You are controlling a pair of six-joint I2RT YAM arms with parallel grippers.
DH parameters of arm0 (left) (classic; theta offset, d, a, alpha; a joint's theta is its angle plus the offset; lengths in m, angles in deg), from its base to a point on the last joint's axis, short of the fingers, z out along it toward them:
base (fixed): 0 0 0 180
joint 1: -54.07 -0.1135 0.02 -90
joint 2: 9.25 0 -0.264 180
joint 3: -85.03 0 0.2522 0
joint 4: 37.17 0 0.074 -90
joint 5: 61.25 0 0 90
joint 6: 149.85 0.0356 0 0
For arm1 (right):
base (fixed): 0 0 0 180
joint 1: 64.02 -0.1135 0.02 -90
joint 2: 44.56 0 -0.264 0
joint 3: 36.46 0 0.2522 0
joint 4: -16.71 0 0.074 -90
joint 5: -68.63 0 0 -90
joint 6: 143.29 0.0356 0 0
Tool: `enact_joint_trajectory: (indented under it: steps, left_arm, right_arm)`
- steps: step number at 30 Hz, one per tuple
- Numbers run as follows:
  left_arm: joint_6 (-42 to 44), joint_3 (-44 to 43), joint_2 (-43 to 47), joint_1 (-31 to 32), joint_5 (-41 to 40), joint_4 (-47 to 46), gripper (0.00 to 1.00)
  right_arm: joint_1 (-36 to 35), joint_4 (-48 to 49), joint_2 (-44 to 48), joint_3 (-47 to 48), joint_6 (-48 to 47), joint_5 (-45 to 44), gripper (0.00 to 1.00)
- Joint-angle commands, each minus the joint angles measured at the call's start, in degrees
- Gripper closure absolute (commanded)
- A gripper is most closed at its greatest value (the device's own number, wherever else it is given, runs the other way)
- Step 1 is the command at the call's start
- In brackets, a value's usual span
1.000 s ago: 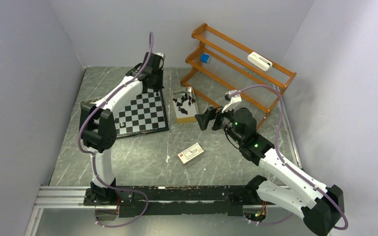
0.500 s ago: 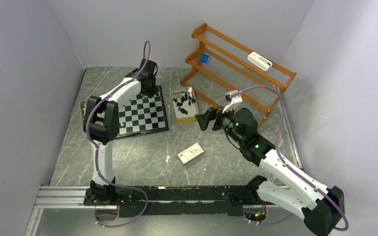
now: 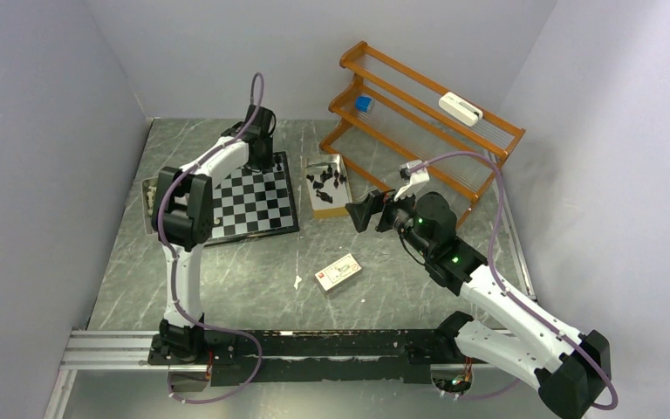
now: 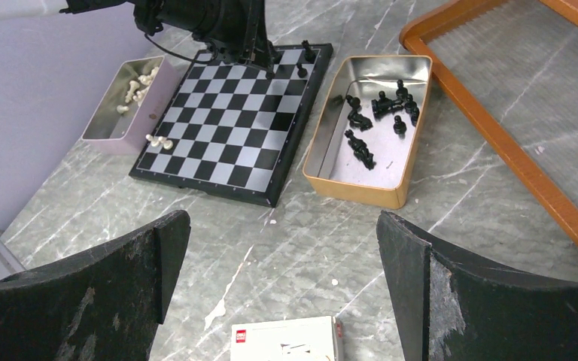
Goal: Set up the chess pieces on the board
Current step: Place the chess piece on the chessboard.
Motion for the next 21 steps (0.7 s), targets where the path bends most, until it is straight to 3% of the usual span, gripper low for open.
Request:
enact_joint_trajectory:
  steps: [1,21]
  left_arm:
    - [0.66,-2.7,-1.47,-0.49,1.16,-2.1,0.87]
    - [1.37,-4.56,-4.72,-0.49,1.91,-2.26,0.86]
  right_arm:
    - [-0.09,1.46,0.58,-0.51,0.06,-0.65,0.0]
    - [-0.06,1.37,0.85,-0.68,-0.17,-1.41,0.0]
